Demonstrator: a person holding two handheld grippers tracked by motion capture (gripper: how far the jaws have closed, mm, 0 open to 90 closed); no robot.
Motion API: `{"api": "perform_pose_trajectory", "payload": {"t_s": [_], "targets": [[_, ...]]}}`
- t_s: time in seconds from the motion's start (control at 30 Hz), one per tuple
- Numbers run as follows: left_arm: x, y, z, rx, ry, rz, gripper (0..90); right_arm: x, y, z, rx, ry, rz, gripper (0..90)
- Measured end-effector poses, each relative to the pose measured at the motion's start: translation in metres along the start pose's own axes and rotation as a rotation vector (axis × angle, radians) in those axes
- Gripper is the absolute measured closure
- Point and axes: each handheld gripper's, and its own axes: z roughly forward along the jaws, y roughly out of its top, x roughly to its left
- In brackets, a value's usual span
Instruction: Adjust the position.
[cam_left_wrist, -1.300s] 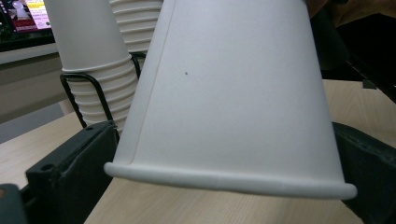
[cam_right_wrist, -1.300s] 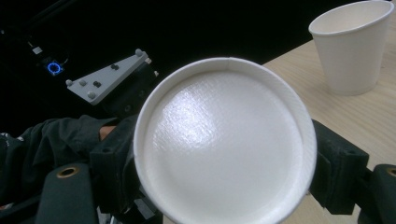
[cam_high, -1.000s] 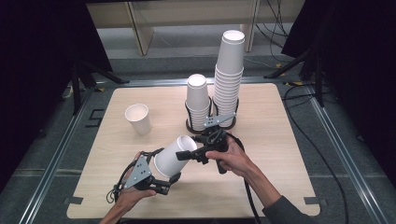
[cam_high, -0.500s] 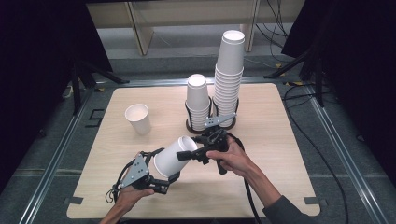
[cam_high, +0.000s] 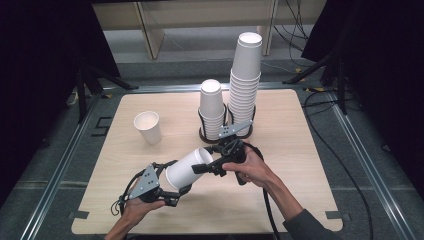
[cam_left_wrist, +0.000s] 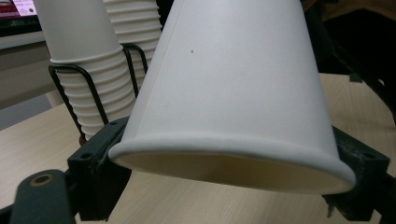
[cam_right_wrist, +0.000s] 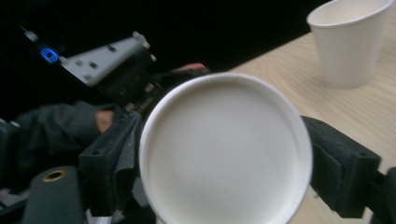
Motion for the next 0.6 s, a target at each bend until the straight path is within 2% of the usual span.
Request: {"api": "perform_pose_trajectory", "payload": {"t_s": [0.03,0.07,0.13,0.17,0.2,0.3,0.33,0.37,0.43,0.47,0.53,0.57,0.6], "targets": [[0.001,0.000,-0.001,0.024,-0.004,0.010,14.5,0.001,0.001,-0.001,0.014,-0.017,-0.015,17.5],[0.001,-0.001,0.001,0.023,-0.012,0.009,14.6,0.002,0.002,-0.003,0.022,-0.039,-0.046,17.3],[0.002,0.000,0.000,0.068,-0.011,0.020,14.8,0.006,0.005,-0.006,0.049,-0.076,-0.075,16.6],[0.002,0.000,0.001,0.075,-0.018,0.016,14.8,0.008,0.006,-0.007,0.066,-0.100,-0.108,16.6],[0.002,0.000,0.000,0.097,-0.014,0.032,14.8,0.010,0.007,-0.009,0.087,-0.121,-0.144,16.7],[0.001,0.000,0.001,0.125,-0.026,0.032,14.8,0.017,0.010,-0.011,0.136,-0.180,-0.217,17.0],[0.000,0.000,0.002,0.142,-0.031,0.026,14.8,0.022,0.011,-0.011,0.175,-0.198,-0.253,17.4],[0.001,-0.001,0.002,0.151,-0.036,0.028,14.8,0.022,0.011,-0.011,0.175,-0.198,-0.253,17.4],[0.001,-0.002,0.003,0.174,-0.038,0.026,15.1,0.027,0.013,-0.011,0.222,-0.230,-0.327,18.2],[0.001,-0.002,0.004,0.192,-0.042,0.036,15.1,0.027,0.013,-0.011,0.222,-0.230,-0.327,18.2],[0.002,-0.002,0.004,0.209,-0.049,0.036,15.1,0.031,0.013,-0.009,0.256,-0.244,-0.361,18.4],[0.002,-0.002,0.004,0.220,-0.055,0.046,15.1,0.035,0.011,-0.008,0.279,-0.253,-0.327,18.4],[0.001,-0.001,0.004,0.224,-0.054,0.042,15.1,0.034,0.012,-0.006,0.292,-0.258,-0.393,18.7]]}}
